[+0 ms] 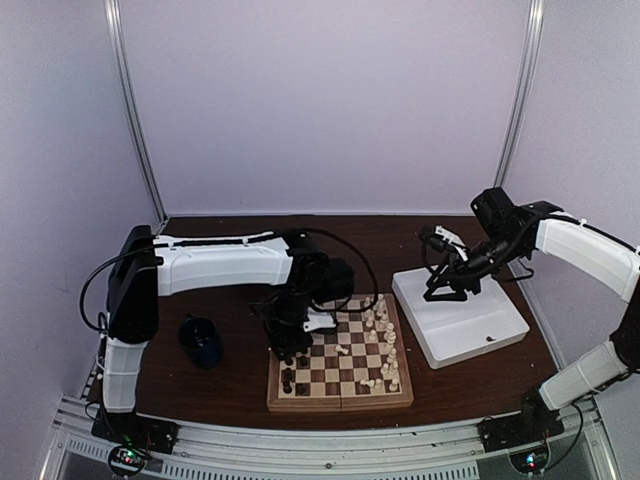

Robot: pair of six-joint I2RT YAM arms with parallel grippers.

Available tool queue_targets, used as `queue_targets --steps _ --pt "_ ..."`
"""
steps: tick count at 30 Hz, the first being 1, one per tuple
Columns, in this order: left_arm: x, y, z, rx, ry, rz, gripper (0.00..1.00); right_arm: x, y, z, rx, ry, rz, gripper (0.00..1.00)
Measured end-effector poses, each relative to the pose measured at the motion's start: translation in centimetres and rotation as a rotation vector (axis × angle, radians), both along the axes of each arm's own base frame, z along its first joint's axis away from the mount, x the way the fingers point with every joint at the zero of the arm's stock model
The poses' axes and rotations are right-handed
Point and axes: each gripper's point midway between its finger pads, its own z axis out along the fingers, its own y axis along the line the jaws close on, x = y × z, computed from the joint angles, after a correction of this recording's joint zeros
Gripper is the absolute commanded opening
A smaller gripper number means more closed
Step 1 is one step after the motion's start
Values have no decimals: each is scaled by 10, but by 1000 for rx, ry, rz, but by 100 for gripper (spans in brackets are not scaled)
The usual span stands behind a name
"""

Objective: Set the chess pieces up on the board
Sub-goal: Place the bishop on c8, then adjust the storage box at the corner of the board.

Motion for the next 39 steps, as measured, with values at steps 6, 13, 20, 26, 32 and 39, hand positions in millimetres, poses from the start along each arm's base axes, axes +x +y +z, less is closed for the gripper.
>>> queue_targets --steps 6,13,20,26,32,39 --pt "-2 3 42 -58 -32 2 29 10 -48 -10 -107 -1 -70 54" --pt "13 -53 117 -397 -123 5 37 8 -92 -52 -349 -15 -35 47" --pt "36 -114 155 -692 -179 50 37 -9 -119 -117 -553 88 104 42" --pt "69 -123 160 -785 -185 128 37 -39 -121 -150 -664 86 271 51" --pt "91 -122 160 -834 -187 180 37 -54 -105 -161 -695 36 403 53" --pt "93 -122 156 -845 -167 194 37 -48 -80 -167 -662 20 457 50"
